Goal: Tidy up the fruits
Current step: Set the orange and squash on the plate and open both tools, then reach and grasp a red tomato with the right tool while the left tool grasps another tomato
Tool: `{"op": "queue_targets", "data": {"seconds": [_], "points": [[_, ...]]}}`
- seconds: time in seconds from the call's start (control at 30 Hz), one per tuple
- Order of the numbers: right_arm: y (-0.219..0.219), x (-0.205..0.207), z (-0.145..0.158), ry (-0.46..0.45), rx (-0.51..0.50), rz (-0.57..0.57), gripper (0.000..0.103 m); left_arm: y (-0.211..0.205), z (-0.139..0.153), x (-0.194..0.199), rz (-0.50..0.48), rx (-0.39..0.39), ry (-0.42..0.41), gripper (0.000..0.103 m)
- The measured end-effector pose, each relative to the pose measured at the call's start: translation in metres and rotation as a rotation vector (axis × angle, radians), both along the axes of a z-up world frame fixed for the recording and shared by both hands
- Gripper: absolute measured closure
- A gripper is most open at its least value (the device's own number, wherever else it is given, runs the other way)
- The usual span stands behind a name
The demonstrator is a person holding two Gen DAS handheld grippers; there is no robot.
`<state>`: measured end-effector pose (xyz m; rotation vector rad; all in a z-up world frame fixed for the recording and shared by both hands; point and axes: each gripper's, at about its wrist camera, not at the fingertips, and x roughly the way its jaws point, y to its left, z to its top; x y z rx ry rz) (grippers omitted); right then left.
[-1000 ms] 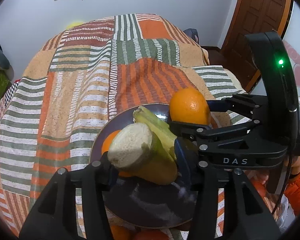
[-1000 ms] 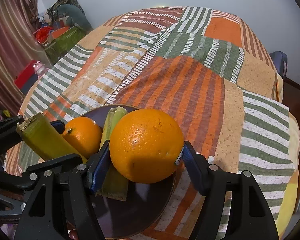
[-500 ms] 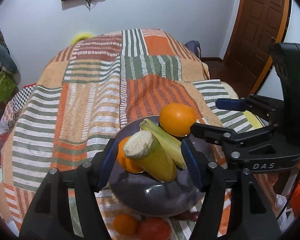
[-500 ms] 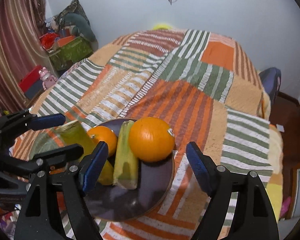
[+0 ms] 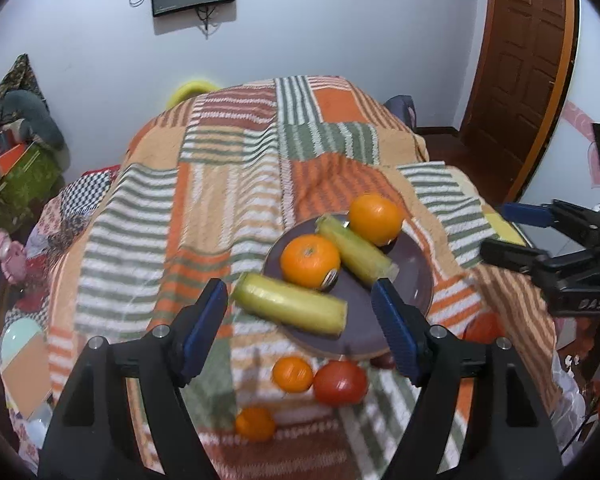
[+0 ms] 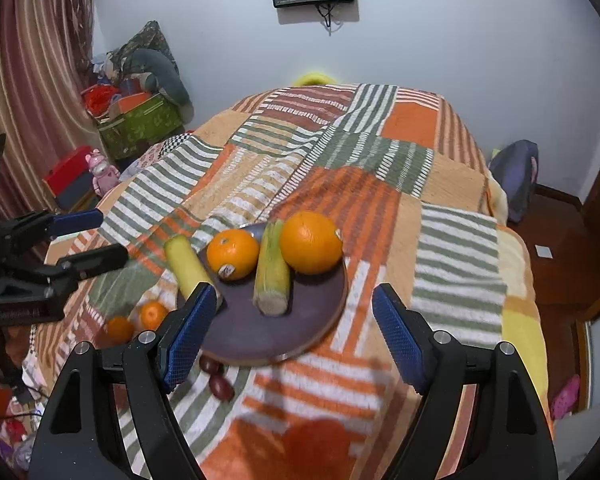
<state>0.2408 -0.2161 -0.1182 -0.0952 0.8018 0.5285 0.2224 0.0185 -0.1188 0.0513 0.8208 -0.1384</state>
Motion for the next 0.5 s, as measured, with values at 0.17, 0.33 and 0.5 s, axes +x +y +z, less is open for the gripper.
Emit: {"op": "queue_targets", "data": {"seconds": [0.17, 0.33, 0.5], "points": [[-0.011, -0.023, -0.007, 0.007, -0.007, -0.029, 0.025, 0.017, -0.011, -0.023, 0.031, -0.002, 0.035, 0.029], [-0.020, -0.039, -0.022, 0.037, -0.021, -0.066, 0.025, 0.029, -0.031, -0.038, 0.051, -0.023, 0.095, 0.028], [-0.028, -0.053, -0.046, 0.086, -0.043, -0.097, 0.025, 0.026, -0.057, -0.049, 0.041, -0.031, 0.167, 0.028]]}}
